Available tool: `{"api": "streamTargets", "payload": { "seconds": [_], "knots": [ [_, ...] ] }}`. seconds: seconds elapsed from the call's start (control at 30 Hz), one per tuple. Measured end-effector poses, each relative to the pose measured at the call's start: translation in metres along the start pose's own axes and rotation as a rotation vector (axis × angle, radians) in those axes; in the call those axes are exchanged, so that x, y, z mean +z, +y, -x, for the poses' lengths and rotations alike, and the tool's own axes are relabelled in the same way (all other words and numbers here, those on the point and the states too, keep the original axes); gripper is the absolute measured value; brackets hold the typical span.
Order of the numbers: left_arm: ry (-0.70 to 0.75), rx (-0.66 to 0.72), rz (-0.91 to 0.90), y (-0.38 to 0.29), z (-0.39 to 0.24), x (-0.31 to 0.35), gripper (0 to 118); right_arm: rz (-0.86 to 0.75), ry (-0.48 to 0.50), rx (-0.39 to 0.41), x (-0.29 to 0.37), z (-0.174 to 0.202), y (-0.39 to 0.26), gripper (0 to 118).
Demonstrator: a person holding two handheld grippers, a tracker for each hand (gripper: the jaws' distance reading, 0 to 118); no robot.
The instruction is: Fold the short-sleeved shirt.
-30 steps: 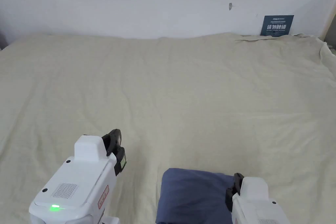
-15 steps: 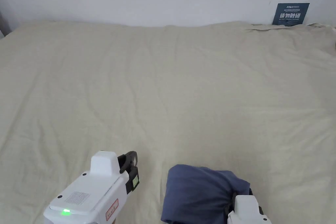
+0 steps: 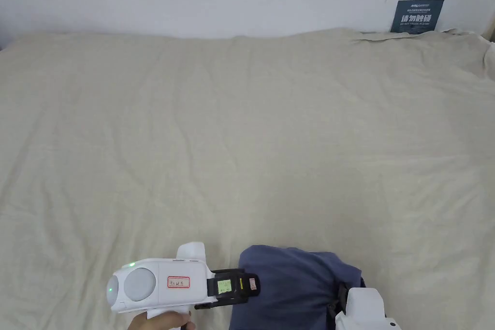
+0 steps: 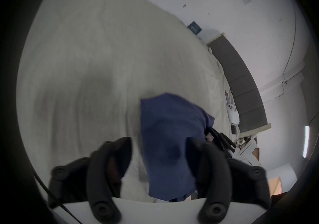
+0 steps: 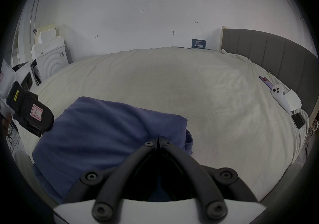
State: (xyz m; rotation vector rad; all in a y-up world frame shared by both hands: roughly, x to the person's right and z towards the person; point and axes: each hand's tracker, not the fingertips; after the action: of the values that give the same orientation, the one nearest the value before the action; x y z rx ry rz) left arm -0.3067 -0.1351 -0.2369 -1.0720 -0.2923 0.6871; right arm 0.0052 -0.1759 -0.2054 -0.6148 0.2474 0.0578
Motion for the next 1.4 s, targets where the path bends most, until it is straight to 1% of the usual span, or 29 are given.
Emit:
{"api": "streamTargets", "payload": {
  "seconds": [0.17, 0.3, 0.43, 0.47, 0.5, 0.53, 0.6, 0.63, 0.7, 0.73, 0.87, 1.07, 1.17, 1.4],
  "knots": [
    [-0.035, -0.030, 0.058, 0.006, -0.001, -0.017, 82, -0.003, 0.013, 0.006, 0.000, -0.003, -0.001, 1],
    [-0.091, -0.045, 0.112, 0.014, -0.002, -0.030, 82, -0.001, 0.014, -0.002, -0.001, -0.004, -0.002, 1],
    [-0.093, -0.064, 0.149, 0.017, -0.015, -0.038, 82, 0.001, 0.019, -0.005, -0.002, -0.005, -0.002, 1],
    [-0.093, -0.074, 0.160, 0.018, -0.016, -0.039, 80, 0.001, 0.021, -0.006, -0.002, -0.006, -0.002, 1],
    [-0.089, -0.089, 0.165, 0.018, -0.017, -0.038, 70, 0.002, 0.022, -0.005, -0.002, -0.006, -0.002, 1],
    [-0.075, -0.106, 0.170, 0.019, -0.014, -0.040, 55, 0.003, 0.025, -0.004, -0.003, -0.007, -0.002, 1],
    [-0.084, -0.097, 0.174, 0.018, -0.013, -0.040, 34, 0.006, 0.030, -0.005, -0.003, -0.008, -0.001, 1],
    [-0.093, -0.080, 0.180, 0.018, -0.013, -0.041, 26, 0.009, 0.032, 0.000, -0.002, -0.008, 0.000, 1],
    [-0.065, -0.094, 0.159, 0.011, -0.023, -0.039, 22, 0.018, 0.036, 0.037, -0.002, -0.007, 0.003, 1],
    [-0.046, -0.129, 0.149, 0.009, -0.026, -0.038, 21, 0.025, 0.040, 0.048, 0.000, -0.007, 0.006, 1],
    [-0.011, -0.151, 0.113, 0.004, -0.031, -0.032, 18, 0.010, 0.063, 0.033, 0.014, -0.013, 0.023, 1],
    [0.016, -0.201, 0.062, 0.009, -0.034, -0.007, 15, -0.154, 0.080, 0.051, 0.051, -0.021, 0.066, 1],
    [0.038, -0.213, 0.040, 0.017, -0.026, 0.015, 15, -0.243, 0.069, 0.077, 0.071, -0.023, 0.092, 1],
    [0.172, -0.201, -0.038, 0.044, 0.018, 0.076, 15, -0.389, 0.060, 0.070, 0.121, -0.022, 0.154, 1]
  ]
}}
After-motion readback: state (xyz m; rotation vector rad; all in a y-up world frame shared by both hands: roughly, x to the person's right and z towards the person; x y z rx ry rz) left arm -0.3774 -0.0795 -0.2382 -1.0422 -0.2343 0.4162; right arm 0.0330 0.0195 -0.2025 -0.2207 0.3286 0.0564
